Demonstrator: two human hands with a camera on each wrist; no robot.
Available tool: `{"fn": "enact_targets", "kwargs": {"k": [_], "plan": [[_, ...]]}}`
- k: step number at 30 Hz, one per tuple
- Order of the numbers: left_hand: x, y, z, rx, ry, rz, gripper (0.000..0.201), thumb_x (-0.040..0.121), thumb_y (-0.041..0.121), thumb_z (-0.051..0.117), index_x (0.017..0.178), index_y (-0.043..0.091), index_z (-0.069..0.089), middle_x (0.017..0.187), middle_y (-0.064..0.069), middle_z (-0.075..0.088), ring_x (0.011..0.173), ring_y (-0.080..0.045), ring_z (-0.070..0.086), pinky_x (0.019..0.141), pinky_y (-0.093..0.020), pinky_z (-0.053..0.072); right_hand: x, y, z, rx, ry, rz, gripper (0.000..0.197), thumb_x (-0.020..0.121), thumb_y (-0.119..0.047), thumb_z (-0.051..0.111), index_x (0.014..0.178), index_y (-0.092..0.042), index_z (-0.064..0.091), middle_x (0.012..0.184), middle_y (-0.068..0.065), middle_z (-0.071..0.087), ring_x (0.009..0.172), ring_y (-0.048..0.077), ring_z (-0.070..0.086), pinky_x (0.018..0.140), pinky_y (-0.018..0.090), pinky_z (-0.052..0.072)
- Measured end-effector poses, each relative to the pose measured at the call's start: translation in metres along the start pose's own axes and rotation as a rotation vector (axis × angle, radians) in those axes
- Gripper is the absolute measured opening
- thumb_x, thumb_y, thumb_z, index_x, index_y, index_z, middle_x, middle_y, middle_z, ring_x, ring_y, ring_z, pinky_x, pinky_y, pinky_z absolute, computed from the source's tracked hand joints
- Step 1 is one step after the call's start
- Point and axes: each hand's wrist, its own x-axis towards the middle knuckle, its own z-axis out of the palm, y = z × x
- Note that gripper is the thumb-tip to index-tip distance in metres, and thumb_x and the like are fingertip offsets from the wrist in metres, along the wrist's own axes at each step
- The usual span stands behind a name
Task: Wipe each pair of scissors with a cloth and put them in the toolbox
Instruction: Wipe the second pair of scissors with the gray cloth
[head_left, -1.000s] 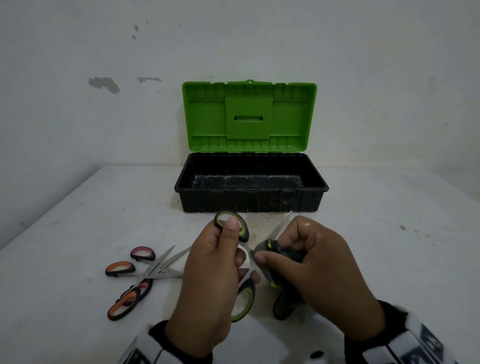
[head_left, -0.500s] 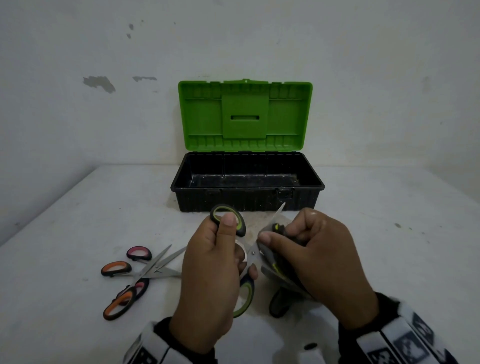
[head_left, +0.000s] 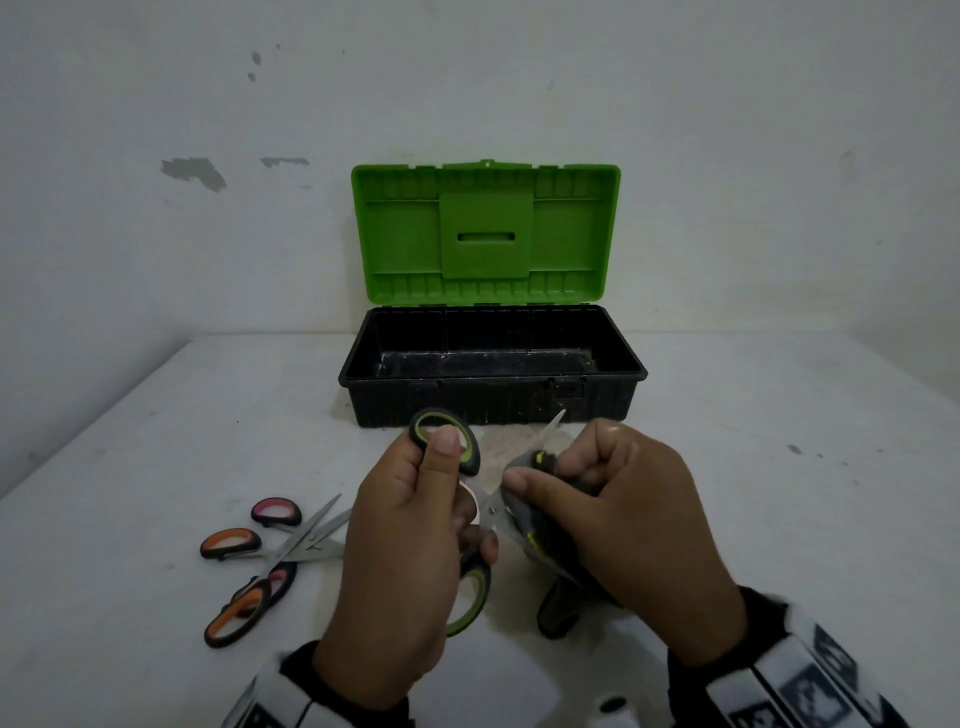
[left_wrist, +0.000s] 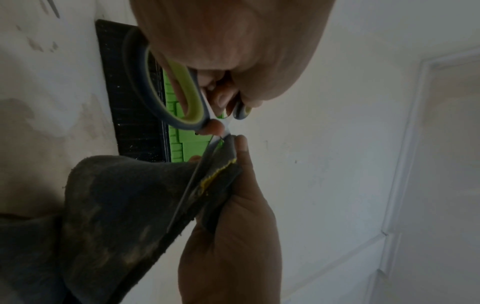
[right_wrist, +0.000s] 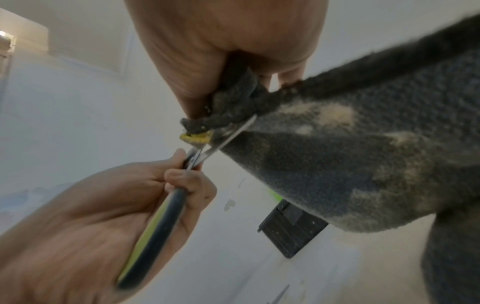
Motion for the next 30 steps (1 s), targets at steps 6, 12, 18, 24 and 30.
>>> {"fn": "enact_targets", "kwargs": {"k": [6,12,18,24,30], "plan": [[-0.002,0.000,-0.001,-0.024,0.000,-0.016,0.037,0.099,0.035,0.046,0.084,0.002,0.055,0.055,-0.008,0.027,0.051,-0.024,0.029,0.043,-0.028,0.045,0.006,0.002,-0.002,0.034,0.063,-0.001,0.036,0.068,-0.038,0.084,0.061,-0.024,0.052,0.052,-0.019,0.057,0.046,0.000,0.052,0.048,0.006,0.038],[-0.003,0.003,-0.001,-0.042,-0.015,-0.019,0.036,0.099,0.034,0.046,0.073,0.012,0.059,0.052,-0.006,0.028,0.050,-0.025,0.029,0.043,-0.027,0.045,0.006,0.003,-0.003,0.047,0.086,0.016,0.036,0.068,-0.038,0.085,0.060,-0.024,0.052,0.048,-0.017,0.055,0.043,0.002,0.051,0.046,0.006,0.037],[-0.001,0.006,-0.003,-0.038,-0.019,-0.029,0.037,0.098,0.034,0.047,0.071,0.013,0.061,0.051,-0.005,0.028,0.046,-0.021,0.029,0.042,-0.026,0.044,0.000,-0.002,0.001,0.060,0.004,0.011,0.036,0.066,-0.045,0.079,0.061,-0.022,0.053,0.052,-0.013,0.056,0.045,0.003,0.050,0.047,0.008,0.039],[-0.003,0.005,-0.001,-0.031,-0.030,-0.053,0.038,0.099,0.034,0.046,0.068,0.016,0.060,0.055,-0.010,0.027,0.052,-0.027,0.028,0.042,-0.027,0.045,0.016,0.010,-0.008,0.136,0.148,0.068,0.037,0.071,-0.036,0.084,0.060,-0.022,0.051,0.044,-0.009,0.052,0.039,0.003,0.047,0.046,0.015,0.041],[-0.003,0.006,-0.004,-0.039,-0.051,-0.057,0.040,0.099,0.033,0.045,0.065,0.018,0.059,0.055,-0.009,0.027,0.046,-0.022,0.028,0.043,-0.028,0.044,0.002,0.000,-0.004,0.087,0.033,0.047,0.036,0.066,-0.047,0.077,0.061,-0.022,0.052,0.047,-0.011,0.055,0.043,0.004,0.052,0.047,0.007,0.040]]}}
